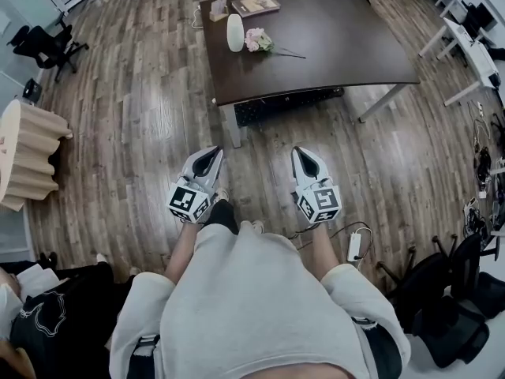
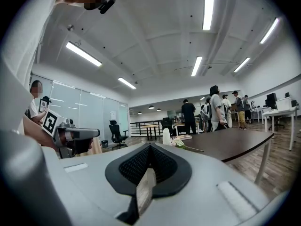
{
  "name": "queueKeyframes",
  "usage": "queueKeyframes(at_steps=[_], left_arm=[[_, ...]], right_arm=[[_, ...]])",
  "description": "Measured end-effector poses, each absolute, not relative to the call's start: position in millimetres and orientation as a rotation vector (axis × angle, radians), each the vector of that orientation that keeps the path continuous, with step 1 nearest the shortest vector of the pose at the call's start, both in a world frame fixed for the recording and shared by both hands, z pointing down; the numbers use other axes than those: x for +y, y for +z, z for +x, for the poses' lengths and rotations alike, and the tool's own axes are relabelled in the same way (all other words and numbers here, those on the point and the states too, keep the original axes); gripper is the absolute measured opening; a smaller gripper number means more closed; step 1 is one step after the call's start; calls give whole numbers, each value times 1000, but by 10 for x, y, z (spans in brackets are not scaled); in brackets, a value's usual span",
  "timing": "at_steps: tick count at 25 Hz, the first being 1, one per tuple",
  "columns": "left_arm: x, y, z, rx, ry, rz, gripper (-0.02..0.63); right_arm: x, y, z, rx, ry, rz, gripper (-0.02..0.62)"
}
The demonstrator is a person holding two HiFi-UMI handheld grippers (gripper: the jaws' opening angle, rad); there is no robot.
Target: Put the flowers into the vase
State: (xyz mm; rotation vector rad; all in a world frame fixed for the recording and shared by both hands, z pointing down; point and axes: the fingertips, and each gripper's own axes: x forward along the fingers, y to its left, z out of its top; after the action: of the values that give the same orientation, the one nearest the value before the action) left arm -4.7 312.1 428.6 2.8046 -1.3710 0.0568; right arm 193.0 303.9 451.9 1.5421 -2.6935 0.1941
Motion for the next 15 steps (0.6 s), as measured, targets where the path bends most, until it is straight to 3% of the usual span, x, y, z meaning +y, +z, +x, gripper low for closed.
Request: queueKeyframes(at_steps=[15], left_arm=[[2258,4495,-2,-1286,18,2819,11]], right_arm=[[2318,4675,1948,-2640,189,1608,-3]])
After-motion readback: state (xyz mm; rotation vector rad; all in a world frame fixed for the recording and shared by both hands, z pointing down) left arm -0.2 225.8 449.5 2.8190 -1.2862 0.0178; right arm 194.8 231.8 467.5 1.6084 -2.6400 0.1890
